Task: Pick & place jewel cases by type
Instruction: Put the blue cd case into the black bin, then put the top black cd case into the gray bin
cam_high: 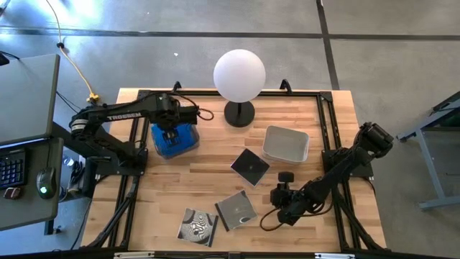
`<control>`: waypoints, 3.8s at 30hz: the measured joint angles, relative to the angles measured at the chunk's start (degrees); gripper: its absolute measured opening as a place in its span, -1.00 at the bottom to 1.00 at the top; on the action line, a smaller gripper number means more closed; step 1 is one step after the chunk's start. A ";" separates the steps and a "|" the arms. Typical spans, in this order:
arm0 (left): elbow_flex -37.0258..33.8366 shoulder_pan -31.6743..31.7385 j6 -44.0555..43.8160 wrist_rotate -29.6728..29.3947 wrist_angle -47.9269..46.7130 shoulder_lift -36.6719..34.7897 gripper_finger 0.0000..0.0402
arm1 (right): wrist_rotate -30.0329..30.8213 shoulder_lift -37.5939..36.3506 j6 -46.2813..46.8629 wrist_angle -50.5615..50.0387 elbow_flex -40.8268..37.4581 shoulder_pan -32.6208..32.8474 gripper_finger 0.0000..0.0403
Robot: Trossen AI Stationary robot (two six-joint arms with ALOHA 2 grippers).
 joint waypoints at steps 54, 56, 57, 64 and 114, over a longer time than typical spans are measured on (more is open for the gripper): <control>-19.13 -9.55 -28.37 20.04 95.31 28.60 0.16 | 0.33 6.95 6.26 2.18 0.07 -11.32 -0.32; -19.08 -9.57 -28.35 21.03 96.21 29.61 0.16 | -0.01 6.95 4.39 2.16 0.07 -12.11 -0.32; -19.09 -9.64 -28.38 21.89 97.06 30.23 0.16 | -0.19 6.95 4.14 2.15 0.07 -12.68 -0.32; -19.16 -9.70 -28.59 26.87 103.63 31.36 0.16 | -2.61 6.84 2.98 2.71 0.09 -17.66 -0.32; -10.74 -18.32 -27.00 28.36 110.51 30.40 0.16 | 7.50 3.38 -0.35 4.60 0.09 -5.94 -0.32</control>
